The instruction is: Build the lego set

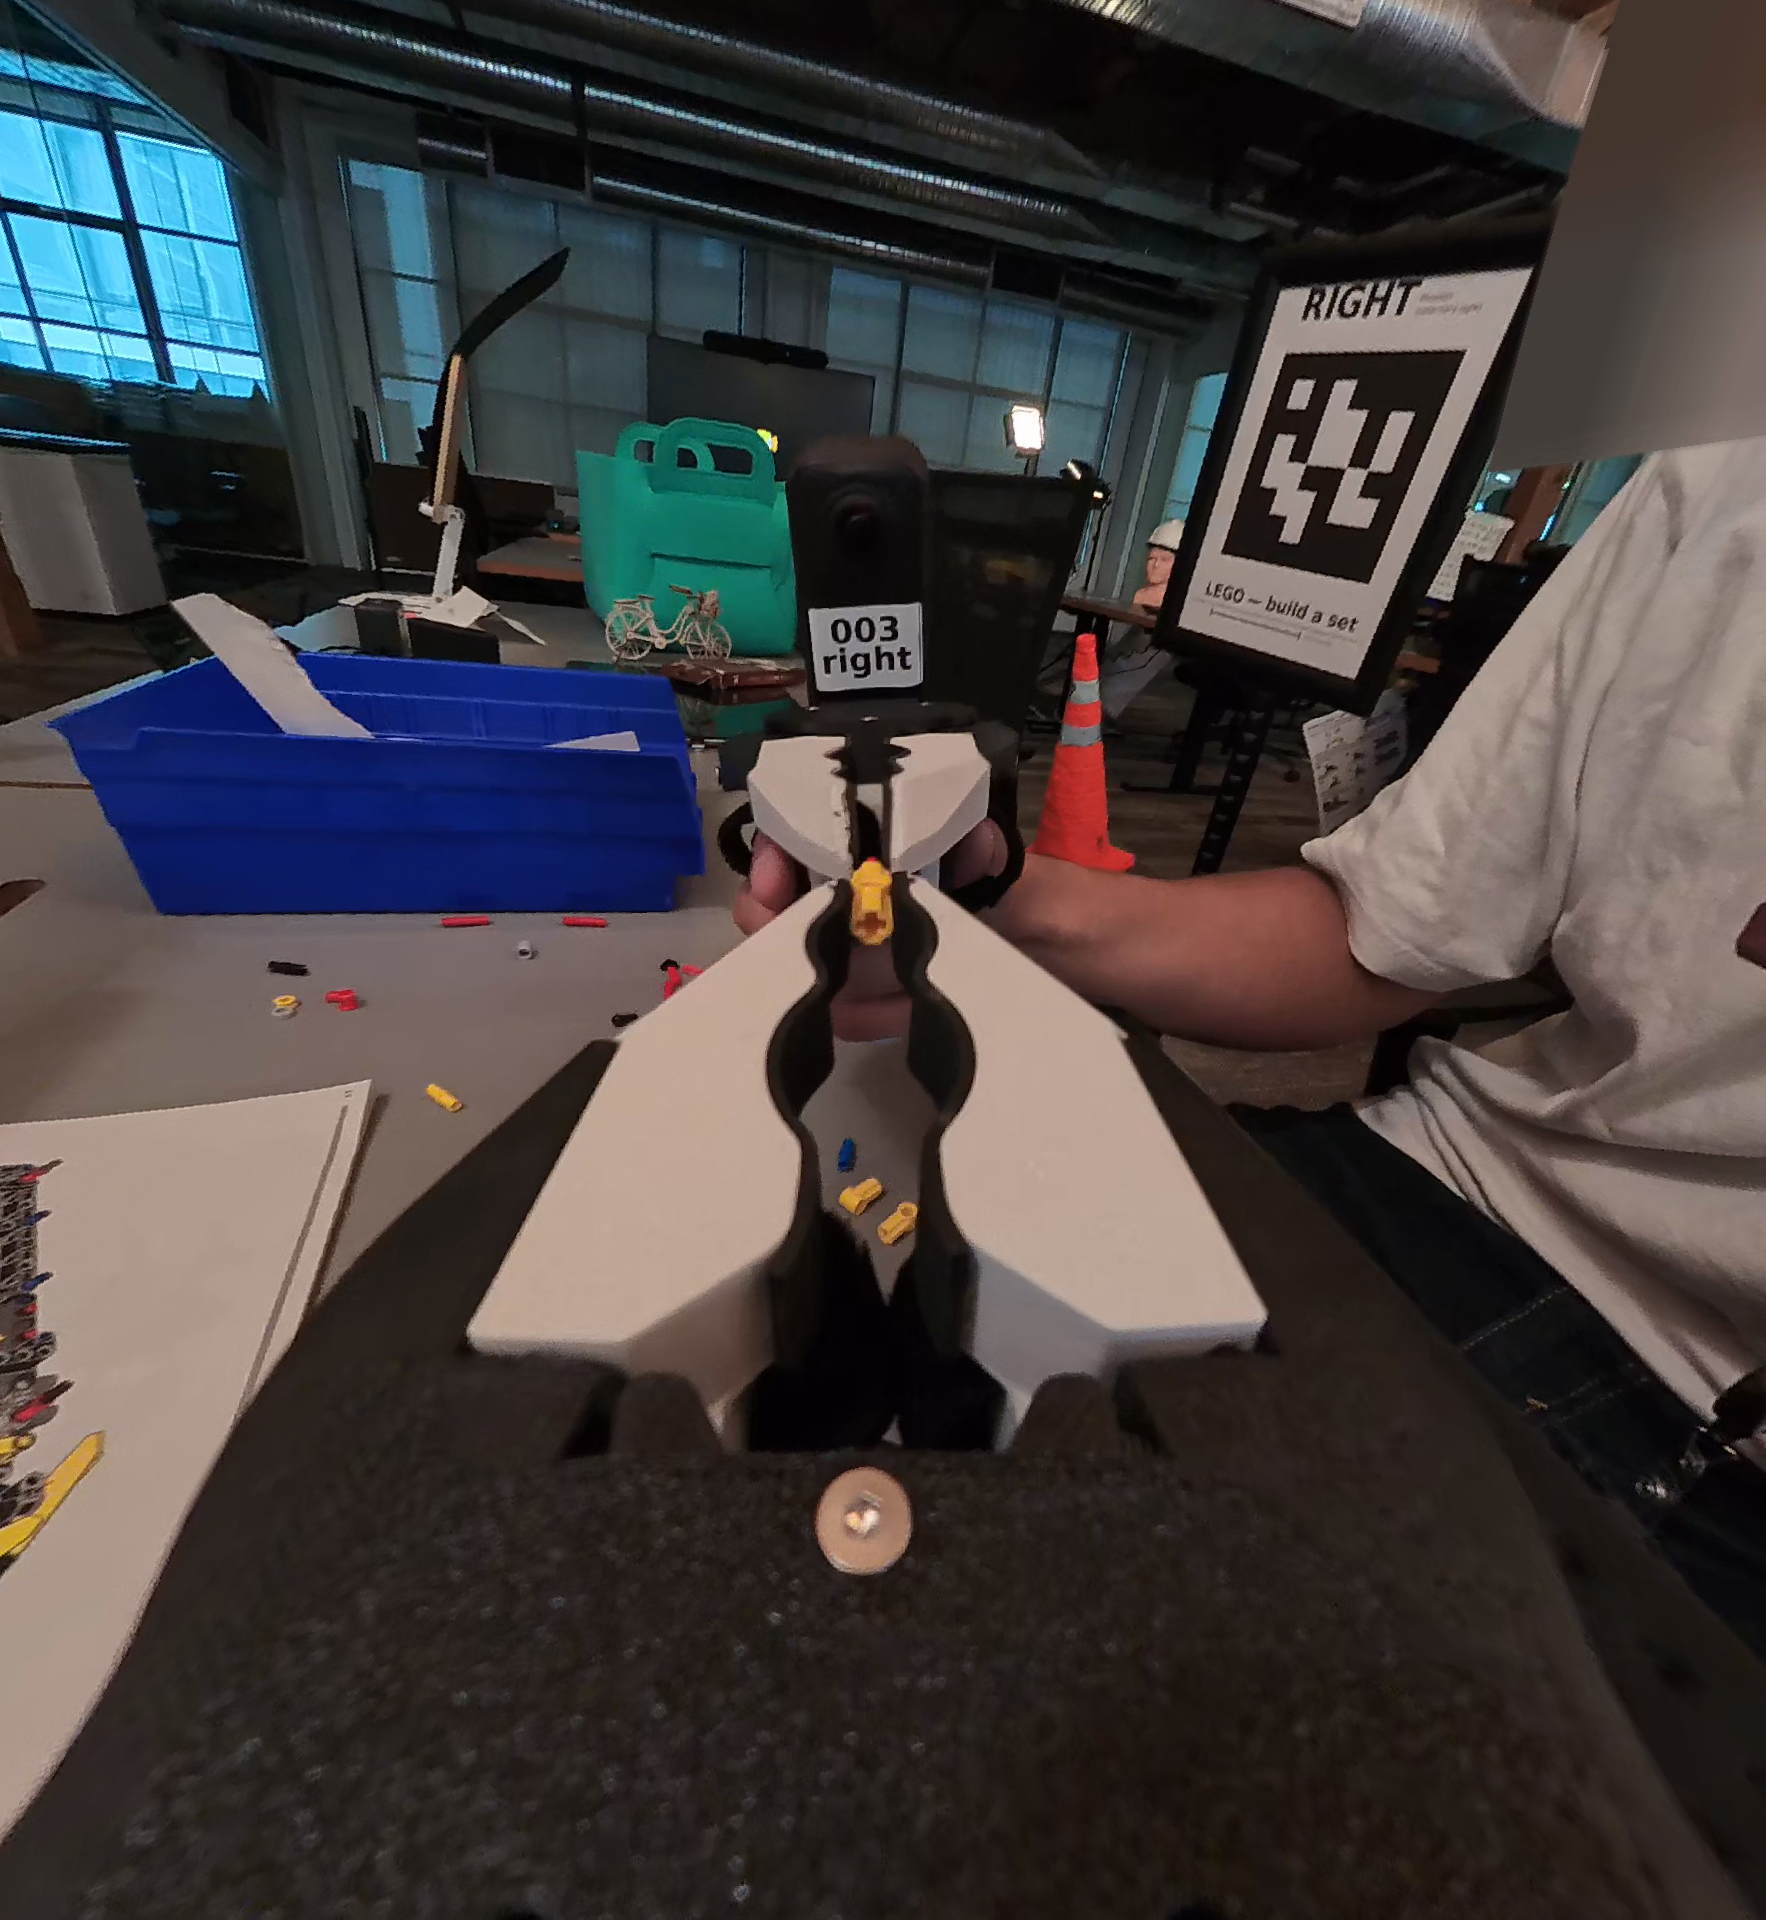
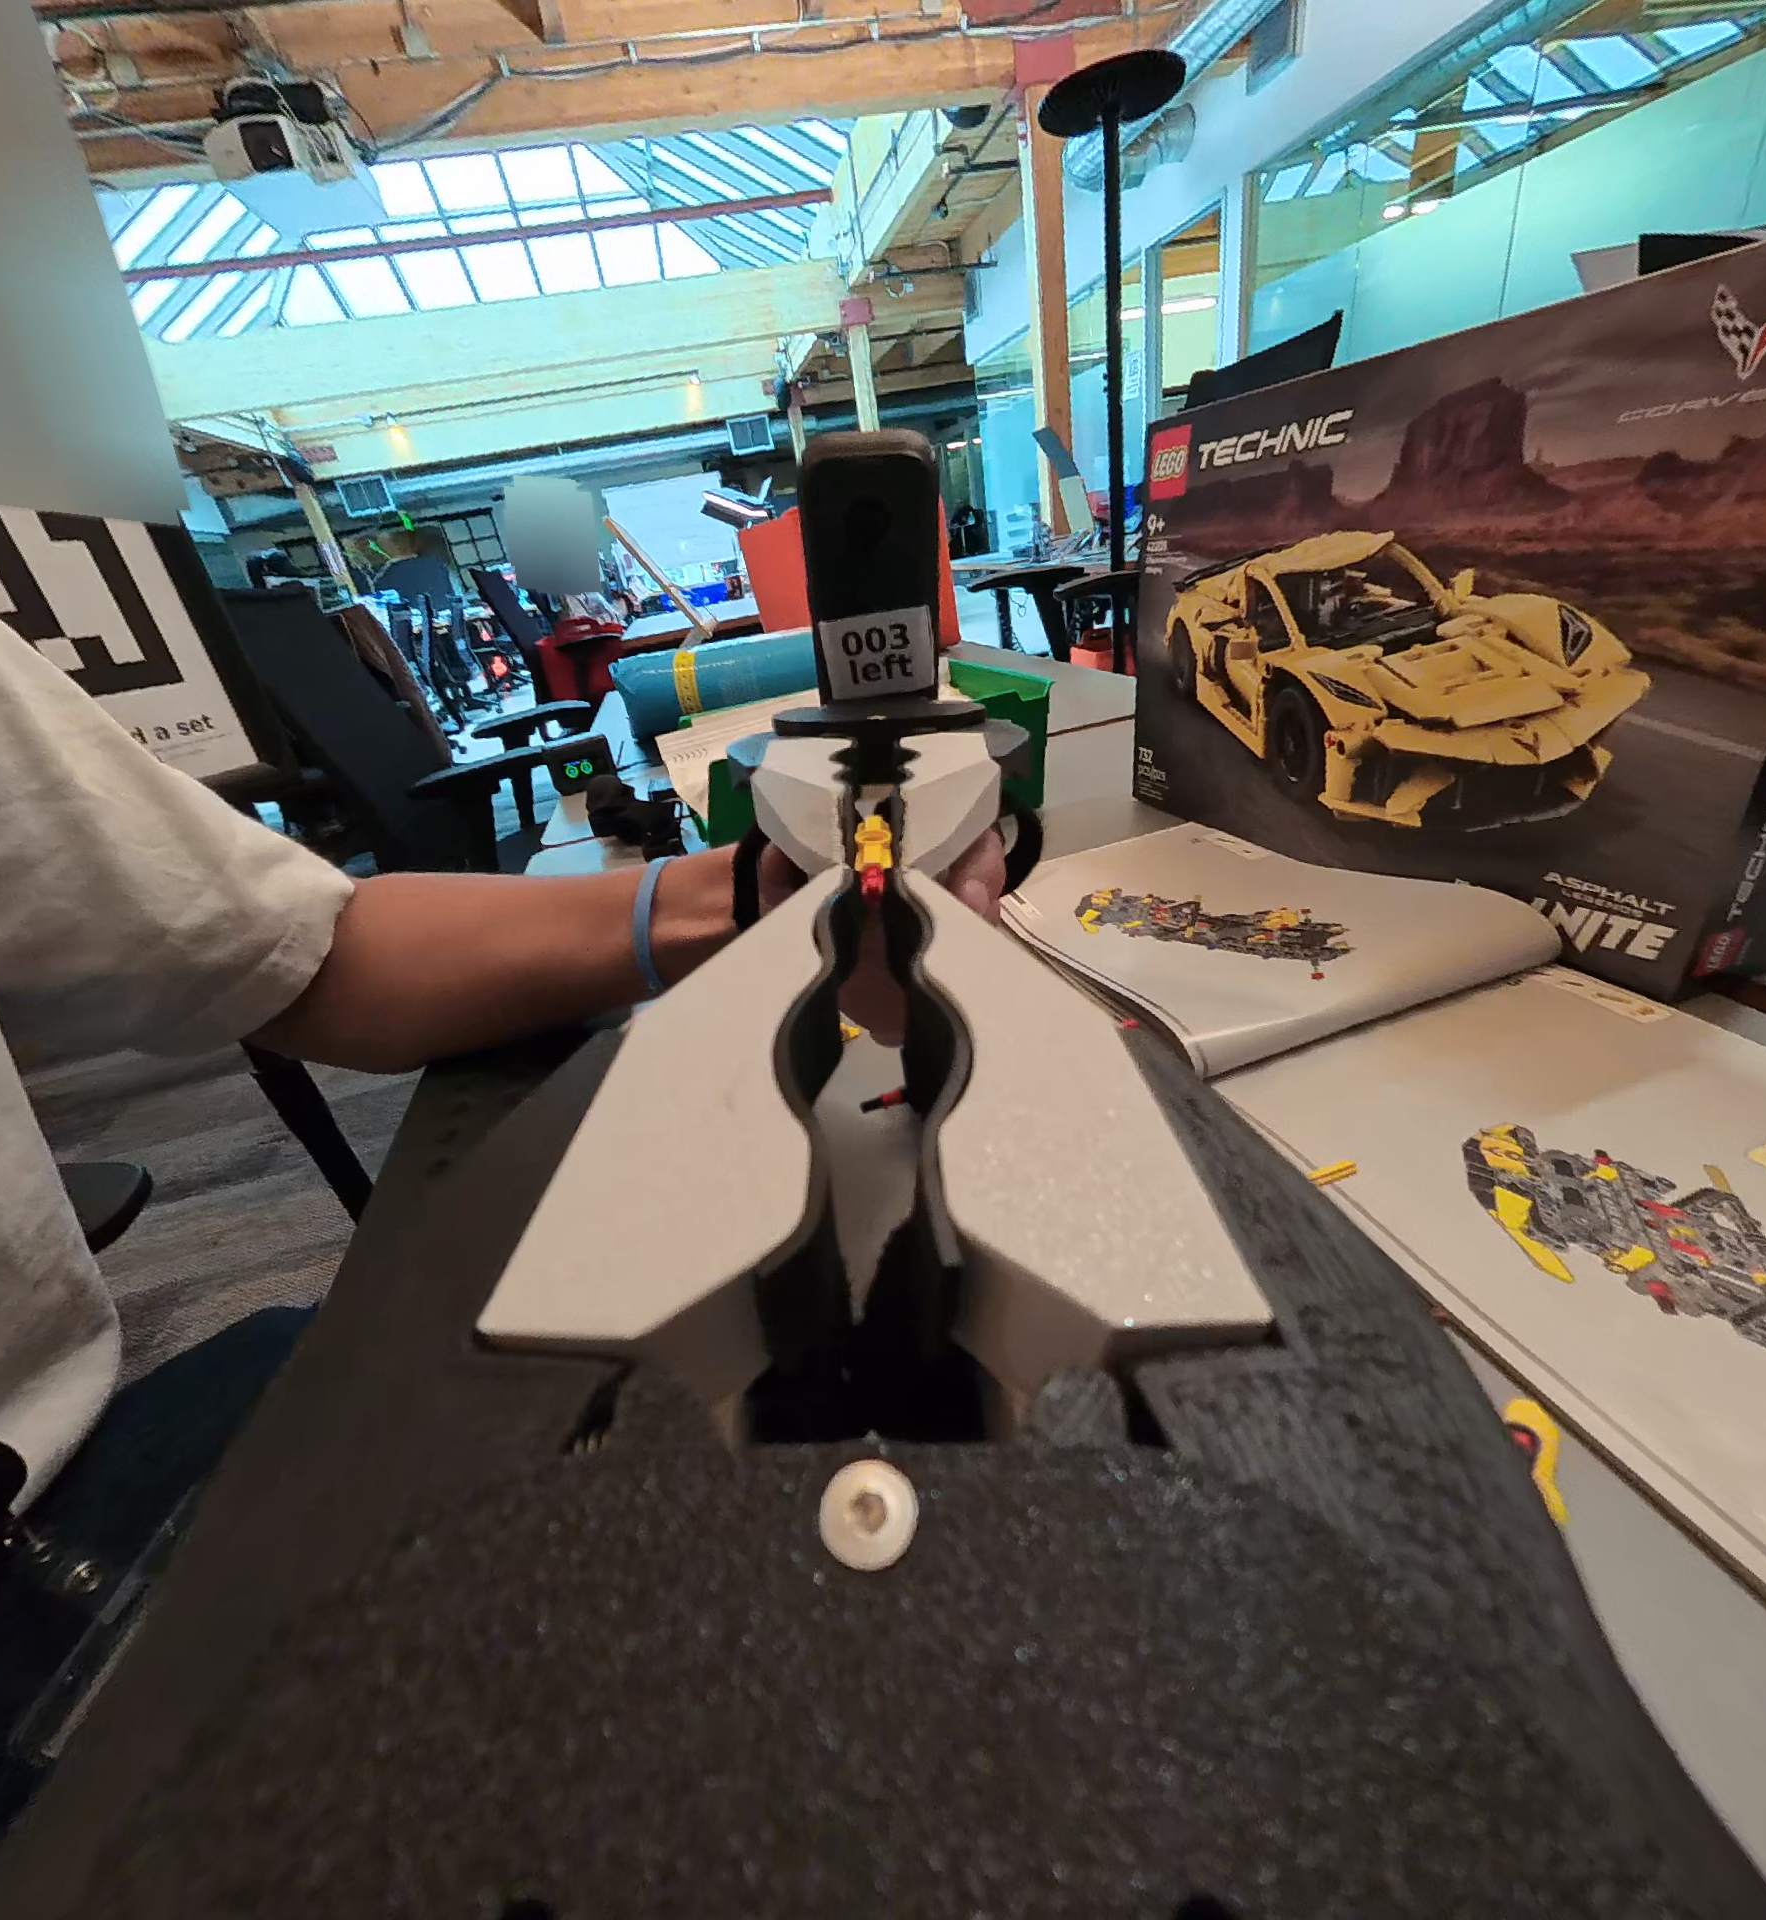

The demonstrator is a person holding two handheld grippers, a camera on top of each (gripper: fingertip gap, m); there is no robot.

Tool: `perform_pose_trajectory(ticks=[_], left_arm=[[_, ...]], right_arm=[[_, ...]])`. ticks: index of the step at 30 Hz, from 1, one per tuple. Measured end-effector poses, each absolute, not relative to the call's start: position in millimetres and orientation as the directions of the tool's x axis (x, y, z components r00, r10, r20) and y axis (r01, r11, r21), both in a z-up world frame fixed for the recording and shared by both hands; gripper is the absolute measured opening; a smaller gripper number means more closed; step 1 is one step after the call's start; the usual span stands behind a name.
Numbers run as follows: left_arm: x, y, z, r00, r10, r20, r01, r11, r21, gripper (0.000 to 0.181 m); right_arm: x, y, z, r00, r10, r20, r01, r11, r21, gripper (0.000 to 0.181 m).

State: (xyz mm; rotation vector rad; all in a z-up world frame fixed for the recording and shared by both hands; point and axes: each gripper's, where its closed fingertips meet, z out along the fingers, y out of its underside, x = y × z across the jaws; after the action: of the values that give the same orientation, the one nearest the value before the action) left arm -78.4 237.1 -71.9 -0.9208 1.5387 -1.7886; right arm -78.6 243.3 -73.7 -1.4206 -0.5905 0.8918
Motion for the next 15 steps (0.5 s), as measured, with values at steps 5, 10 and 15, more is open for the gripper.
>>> perform_pose_trajectory(ticks=[5, 10, 15], left_arm=[[-79, 241, -74, -0.565, -0.817, 0.116, -0.011, -0.133, -0.991, 0.007], [-78, 239, -73, -0.576, -0.807, 0.130, -0.007, -0.154, -0.988, 0.007], [-76, 239, -81, -0.546, -0.833, 0.093, -0.033, -0.089, -0.995, 0.007]], right_arm=[[-79, 248, -76, 0.571, 0.804, -0.165, -0.164, -0.086, -0.983, 0.004], [-79, 245, -77, 0.551, 0.816, -0.176, -0.169, -0.097, -0.981, 0.004], [-78, 246, -85, 0.575, 0.803, -0.155, -0.126, -0.101, -0.987, 0.004]])
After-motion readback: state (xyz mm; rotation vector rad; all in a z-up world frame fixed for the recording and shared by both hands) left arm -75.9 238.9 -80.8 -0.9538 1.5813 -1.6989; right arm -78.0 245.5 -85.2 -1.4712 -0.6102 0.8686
